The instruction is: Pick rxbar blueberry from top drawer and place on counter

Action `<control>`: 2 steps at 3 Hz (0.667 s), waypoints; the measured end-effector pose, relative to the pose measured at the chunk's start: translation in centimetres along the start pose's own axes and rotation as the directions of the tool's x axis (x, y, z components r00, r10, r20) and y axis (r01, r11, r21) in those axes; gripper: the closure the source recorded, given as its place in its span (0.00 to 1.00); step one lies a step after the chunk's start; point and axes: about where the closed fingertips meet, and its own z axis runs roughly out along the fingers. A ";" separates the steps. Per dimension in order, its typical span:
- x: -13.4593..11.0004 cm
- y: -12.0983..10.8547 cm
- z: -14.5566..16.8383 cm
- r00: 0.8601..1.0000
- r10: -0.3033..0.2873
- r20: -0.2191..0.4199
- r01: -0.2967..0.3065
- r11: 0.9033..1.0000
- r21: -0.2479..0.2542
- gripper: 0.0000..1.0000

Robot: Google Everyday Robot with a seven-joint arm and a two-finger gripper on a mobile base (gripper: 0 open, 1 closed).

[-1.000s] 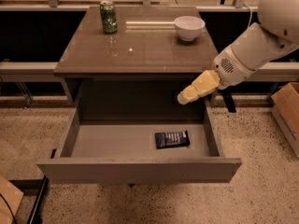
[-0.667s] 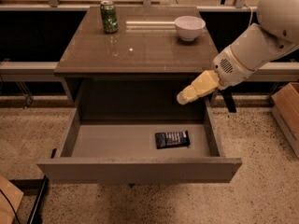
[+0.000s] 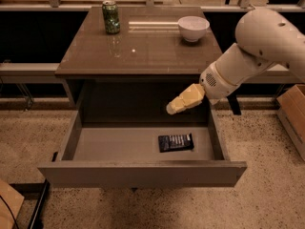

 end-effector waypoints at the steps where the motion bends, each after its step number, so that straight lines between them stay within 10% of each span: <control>1: 0.2 -0.8 3.4 0.997 0.061 -0.046 -0.060 0.998 0.017 0.00; 2: 0.2 -1.9 6.1 0.990 0.111 -0.083 -0.108 0.993 0.038 0.00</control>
Offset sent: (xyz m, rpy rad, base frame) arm 0.0285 0.0133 -0.0934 -0.0927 0.1586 -0.1325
